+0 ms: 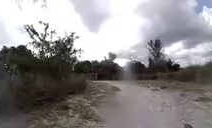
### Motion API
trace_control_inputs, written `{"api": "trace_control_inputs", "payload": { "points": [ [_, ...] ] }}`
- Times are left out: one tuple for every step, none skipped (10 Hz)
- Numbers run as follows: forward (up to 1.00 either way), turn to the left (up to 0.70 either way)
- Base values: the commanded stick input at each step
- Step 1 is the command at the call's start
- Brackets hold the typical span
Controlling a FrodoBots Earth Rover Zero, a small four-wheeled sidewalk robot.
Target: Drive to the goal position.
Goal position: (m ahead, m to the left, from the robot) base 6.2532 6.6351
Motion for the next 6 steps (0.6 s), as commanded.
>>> {"api": "trace_control_inputs", "payload": {
  "points": [
    [0.60, 0.00],
    [0.60, 0.00],
    [0.60, 0.00],
    [0.60, 0.00],
    [0.60, 0.00],
    [0.60, 0.00]
  ]
}}
